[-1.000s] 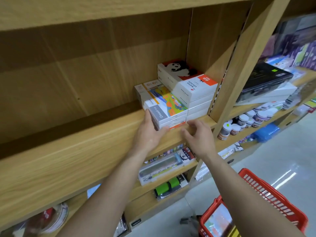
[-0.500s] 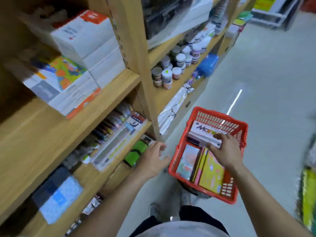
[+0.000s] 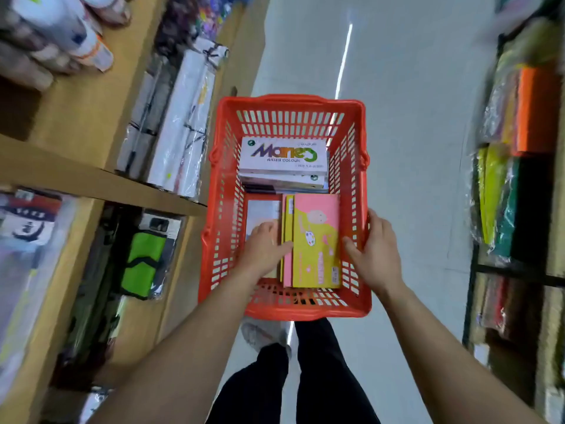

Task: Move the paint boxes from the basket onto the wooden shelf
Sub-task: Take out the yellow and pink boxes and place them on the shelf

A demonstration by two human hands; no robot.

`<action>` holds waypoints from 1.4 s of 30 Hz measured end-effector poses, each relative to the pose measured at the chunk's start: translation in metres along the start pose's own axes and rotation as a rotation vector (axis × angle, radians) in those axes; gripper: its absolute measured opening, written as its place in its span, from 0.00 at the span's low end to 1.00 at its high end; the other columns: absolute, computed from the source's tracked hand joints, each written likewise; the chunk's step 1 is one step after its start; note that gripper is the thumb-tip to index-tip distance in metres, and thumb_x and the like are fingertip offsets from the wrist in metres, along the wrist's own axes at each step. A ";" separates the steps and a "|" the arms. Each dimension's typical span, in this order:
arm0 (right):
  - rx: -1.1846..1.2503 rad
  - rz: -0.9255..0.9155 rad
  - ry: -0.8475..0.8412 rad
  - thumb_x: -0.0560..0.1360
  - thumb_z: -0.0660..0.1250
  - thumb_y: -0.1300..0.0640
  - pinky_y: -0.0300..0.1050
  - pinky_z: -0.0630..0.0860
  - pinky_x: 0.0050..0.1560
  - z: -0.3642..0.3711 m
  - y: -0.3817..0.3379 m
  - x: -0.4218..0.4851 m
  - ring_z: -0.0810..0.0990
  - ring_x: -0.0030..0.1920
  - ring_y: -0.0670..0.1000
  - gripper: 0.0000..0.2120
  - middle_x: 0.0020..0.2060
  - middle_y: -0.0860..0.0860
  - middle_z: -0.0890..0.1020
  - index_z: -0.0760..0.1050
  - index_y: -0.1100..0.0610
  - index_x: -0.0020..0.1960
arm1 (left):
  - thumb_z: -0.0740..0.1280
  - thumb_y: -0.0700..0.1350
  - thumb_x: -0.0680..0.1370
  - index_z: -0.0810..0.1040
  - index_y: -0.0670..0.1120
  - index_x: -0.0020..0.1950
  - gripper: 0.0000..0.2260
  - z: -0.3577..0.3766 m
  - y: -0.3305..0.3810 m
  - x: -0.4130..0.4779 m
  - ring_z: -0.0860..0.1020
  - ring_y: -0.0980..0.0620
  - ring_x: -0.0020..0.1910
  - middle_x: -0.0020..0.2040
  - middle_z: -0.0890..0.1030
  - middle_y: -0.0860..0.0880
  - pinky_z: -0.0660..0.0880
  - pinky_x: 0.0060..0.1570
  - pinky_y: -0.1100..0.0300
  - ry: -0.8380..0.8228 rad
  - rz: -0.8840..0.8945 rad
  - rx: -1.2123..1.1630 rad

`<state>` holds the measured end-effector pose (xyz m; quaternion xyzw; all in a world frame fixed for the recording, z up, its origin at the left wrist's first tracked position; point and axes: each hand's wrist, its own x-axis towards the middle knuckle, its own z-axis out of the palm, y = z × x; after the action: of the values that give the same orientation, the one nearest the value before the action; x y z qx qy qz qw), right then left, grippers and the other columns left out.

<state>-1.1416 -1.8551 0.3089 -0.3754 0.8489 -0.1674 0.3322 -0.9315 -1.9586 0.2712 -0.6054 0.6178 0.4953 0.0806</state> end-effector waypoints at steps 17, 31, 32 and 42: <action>0.236 0.003 0.054 0.74 0.70 0.59 0.49 0.78 0.58 0.020 0.013 0.007 0.81 0.61 0.52 0.33 0.64 0.49 0.80 0.63 0.50 0.77 | 0.71 0.65 0.60 0.57 0.48 0.72 0.47 0.068 -0.002 0.060 0.68 0.45 0.71 0.70 0.65 0.48 0.69 0.70 0.48 -0.034 -0.195 -0.194; 0.199 0.020 0.009 0.76 0.71 0.51 0.46 0.77 0.54 0.013 0.005 0.007 0.80 0.60 0.50 0.30 0.65 0.47 0.79 0.64 0.48 0.75 | 0.73 0.61 0.63 0.50 0.65 0.79 0.49 0.038 0.025 0.025 0.74 0.46 0.70 0.73 0.73 0.51 0.73 0.67 0.40 -0.010 -0.026 -0.360; 0.186 0.027 -0.014 0.75 0.71 0.48 0.50 0.78 0.56 0.009 0.002 0.007 0.80 0.61 0.51 0.30 0.64 0.47 0.79 0.64 0.47 0.74 | 0.72 0.60 0.63 0.50 0.63 0.79 0.49 0.029 0.030 0.015 0.74 0.47 0.69 0.73 0.72 0.51 0.73 0.67 0.41 0.001 -0.008 -0.371; 0.108 -0.054 -0.010 0.68 0.63 0.31 0.55 0.63 0.73 -0.034 -0.077 -0.037 0.64 0.73 0.59 0.48 0.73 0.59 0.68 0.59 0.56 0.80 | 0.76 0.51 0.67 0.58 0.60 0.80 0.44 -0.093 0.060 -0.096 0.78 0.63 0.62 0.68 0.76 0.59 0.78 0.57 0.62 0.266 0.221 -0.641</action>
<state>-1.1057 -1.8774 0.3909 -0.3806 0.8265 -0.2202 0.3514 -0.9098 -1.9740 0.4154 -0.5885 0.4981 0.5864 -0.2483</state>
